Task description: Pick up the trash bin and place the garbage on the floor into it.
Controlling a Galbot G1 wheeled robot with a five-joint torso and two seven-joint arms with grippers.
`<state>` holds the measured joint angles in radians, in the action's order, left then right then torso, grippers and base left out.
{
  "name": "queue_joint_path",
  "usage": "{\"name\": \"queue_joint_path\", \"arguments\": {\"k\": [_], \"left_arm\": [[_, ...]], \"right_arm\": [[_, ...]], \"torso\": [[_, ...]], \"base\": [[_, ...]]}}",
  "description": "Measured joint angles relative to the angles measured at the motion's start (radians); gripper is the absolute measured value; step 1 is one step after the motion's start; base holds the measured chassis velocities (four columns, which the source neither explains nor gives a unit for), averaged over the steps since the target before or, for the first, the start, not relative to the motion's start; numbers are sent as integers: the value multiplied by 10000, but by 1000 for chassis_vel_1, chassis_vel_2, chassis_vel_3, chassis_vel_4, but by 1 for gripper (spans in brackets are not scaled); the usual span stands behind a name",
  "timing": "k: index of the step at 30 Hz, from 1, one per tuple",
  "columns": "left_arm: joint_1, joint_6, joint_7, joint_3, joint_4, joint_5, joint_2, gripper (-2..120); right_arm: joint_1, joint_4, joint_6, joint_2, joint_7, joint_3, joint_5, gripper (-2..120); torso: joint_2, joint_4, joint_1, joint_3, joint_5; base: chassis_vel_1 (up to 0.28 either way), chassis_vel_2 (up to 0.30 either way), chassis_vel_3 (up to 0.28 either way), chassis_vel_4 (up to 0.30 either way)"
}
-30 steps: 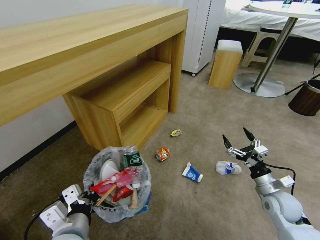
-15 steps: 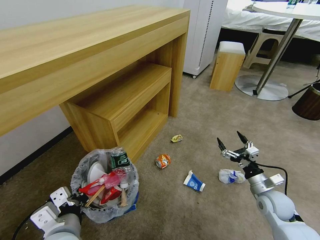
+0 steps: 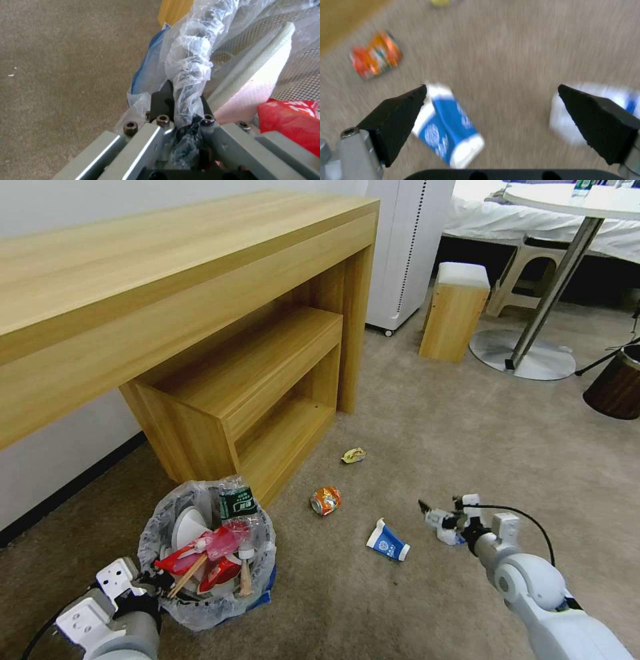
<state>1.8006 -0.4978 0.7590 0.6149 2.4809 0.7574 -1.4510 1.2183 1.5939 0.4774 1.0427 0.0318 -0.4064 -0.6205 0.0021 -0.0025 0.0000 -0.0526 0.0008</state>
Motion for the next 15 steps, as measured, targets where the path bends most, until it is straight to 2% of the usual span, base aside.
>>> {"name": "queue_joint_path", "arguments": {"k": [4, 7, 12, 15], "left_arm": [[-4, 12, 11, -45, 11, -8, 5, 1], [-44, 51, 13, -253, -34, -133, -17, 1], [-102, 51, 13, -388, -68, -196, -37, 1], [-139, 52, 13, -362, -85, -187, 8, 1]], "right_arm": [[-522, -841, 199, 287, 102, 257, 289, 100], [-1150, -1730, 64, 516, 1137, 484, 1023, 100], [-1736, -2492, 27, 834, 1905, 752, 1467, 98], [-2083, -3029, 91, 1167, 2314, 954, 1712, 84]], "torso": [[0, 0, 0, 0, 0], [0, -1, 0, 0, -3], [-1, 1, 0, -1, 2], [0, 1, 0, -1, 1]], "base": [[0, 0, 0, 0], [0, 0, 0, 0], [0, 0, 0, 0], [0, 0, 0, 0]]}}
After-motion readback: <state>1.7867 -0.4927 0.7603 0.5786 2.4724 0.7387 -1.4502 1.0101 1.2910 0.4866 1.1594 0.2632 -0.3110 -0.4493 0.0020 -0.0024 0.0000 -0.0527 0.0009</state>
